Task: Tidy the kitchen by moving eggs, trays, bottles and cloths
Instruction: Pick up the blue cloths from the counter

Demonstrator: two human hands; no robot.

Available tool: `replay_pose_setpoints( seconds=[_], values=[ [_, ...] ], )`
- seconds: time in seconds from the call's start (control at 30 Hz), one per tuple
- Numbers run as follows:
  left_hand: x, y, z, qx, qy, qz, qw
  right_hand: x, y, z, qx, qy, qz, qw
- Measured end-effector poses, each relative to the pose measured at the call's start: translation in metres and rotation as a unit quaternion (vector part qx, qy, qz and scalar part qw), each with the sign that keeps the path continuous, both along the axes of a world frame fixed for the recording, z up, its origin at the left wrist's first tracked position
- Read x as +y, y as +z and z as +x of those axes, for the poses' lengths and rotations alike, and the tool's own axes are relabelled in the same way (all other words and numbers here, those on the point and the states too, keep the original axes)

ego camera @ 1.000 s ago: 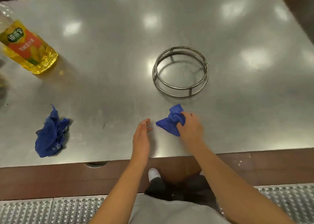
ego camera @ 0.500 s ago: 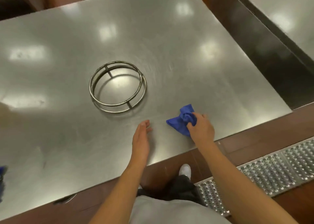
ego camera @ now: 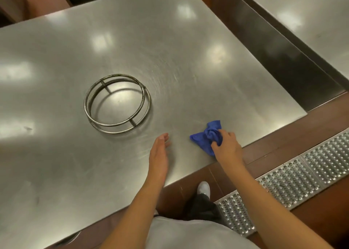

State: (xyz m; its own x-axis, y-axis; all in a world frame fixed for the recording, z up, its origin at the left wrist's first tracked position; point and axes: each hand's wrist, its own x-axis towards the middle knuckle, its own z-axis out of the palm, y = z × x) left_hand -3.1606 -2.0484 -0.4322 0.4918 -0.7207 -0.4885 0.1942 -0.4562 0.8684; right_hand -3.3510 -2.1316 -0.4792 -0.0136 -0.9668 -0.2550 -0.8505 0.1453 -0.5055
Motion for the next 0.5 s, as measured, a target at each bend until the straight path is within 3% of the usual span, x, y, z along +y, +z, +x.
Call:
replay_pose_setpoints(
  seconds=[0.27,0.5],
  values=[
    [0.045,-0.006,0.064,0.010,-0.051,-0.013,0.999,0.081,-0.001,0.092,-0.014,-0.021,0.002,1.000],
    [0.079,0.004,0.140,0.008,-0.018,-0.016,1.000,0.136,-0.011,0.201,-0.034,0.043,0.029,0.998]
  ],
)
